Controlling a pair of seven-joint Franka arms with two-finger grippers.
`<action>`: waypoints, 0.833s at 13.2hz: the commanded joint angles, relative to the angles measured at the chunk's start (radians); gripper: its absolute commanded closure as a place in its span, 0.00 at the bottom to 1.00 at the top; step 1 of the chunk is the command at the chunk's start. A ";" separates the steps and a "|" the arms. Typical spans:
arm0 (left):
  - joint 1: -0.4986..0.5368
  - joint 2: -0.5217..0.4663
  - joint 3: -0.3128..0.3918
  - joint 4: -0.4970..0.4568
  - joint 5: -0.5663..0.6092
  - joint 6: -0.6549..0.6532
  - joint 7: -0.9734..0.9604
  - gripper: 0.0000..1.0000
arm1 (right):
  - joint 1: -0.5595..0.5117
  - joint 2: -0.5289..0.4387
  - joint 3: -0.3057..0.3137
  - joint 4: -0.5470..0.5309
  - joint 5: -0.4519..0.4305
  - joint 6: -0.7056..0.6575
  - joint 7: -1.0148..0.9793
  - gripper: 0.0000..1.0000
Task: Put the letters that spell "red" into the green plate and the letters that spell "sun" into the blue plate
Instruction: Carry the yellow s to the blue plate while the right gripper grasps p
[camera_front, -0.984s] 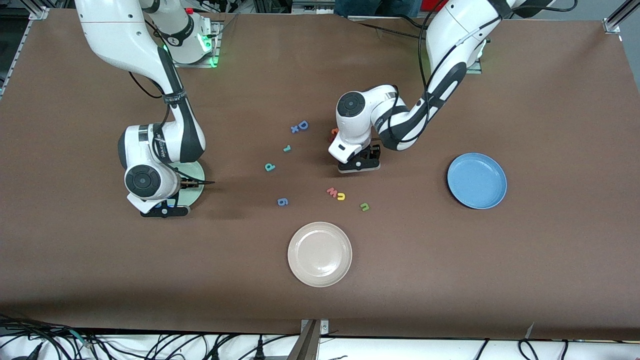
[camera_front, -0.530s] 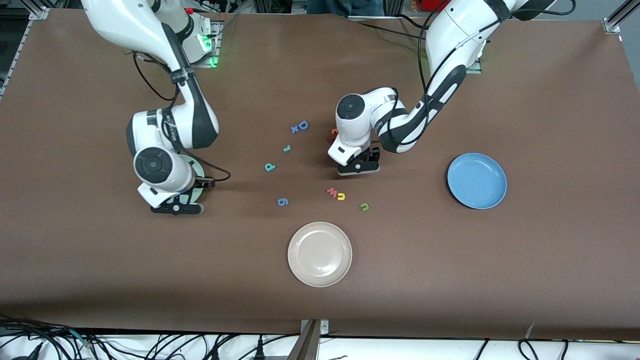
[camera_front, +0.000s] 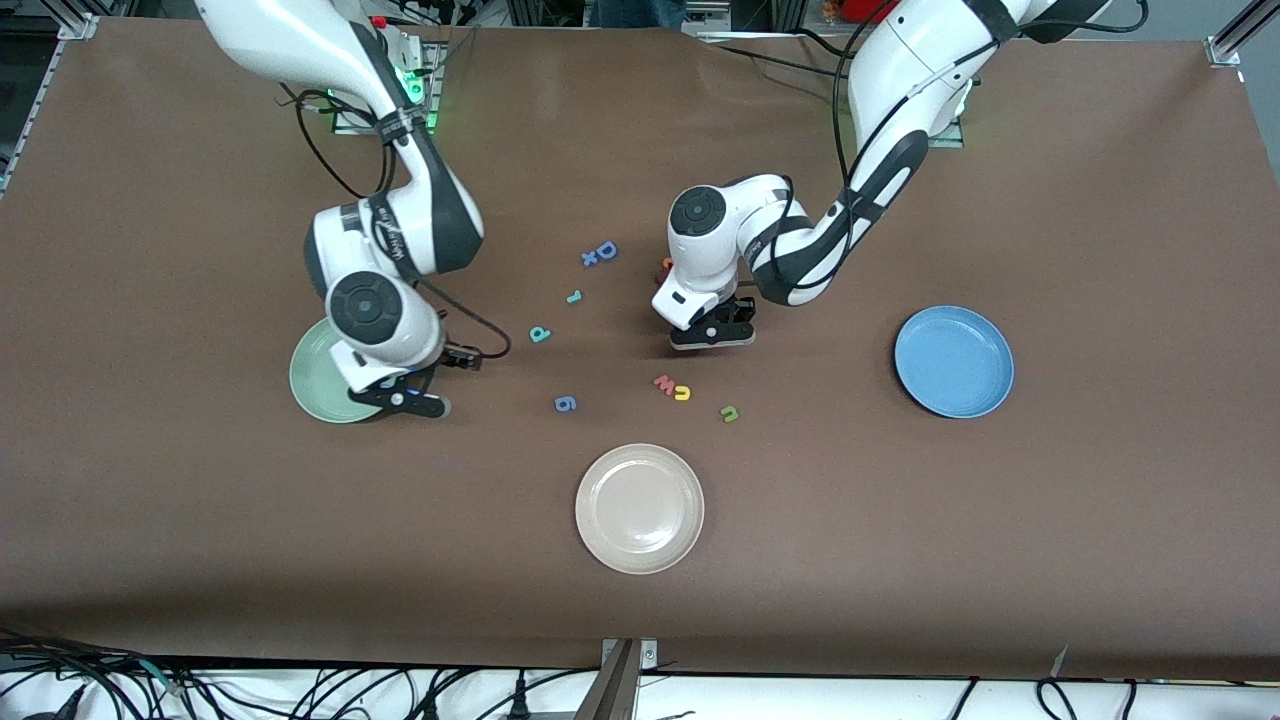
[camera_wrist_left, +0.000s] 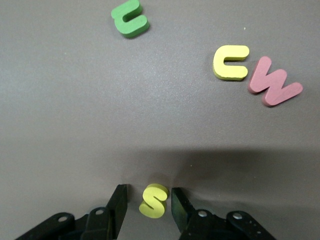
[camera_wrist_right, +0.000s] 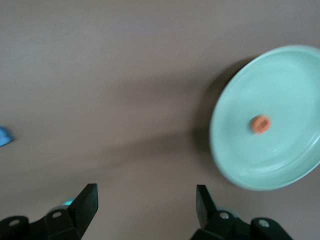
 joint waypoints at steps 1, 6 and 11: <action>-0.003 0.032 0.006 0.020 0.061 -0.009 -0.020 0.66 | -0.004 -0.004 0.053 -0.002 0.010 0.008 0.144 0.15; 0.015 0.028 0.005 0.020 0.055 -0.010 -0.001 0.78 | 0.057 0.025 0.070 -0.015 0.010 0.054 0.384 0.16; 0.090 0.006 -0.020 0.022 0.015 -0.016 0.104 0.82 | 0.080 0.036 0.070 -0.017 0.007 0.077 0.432 0.16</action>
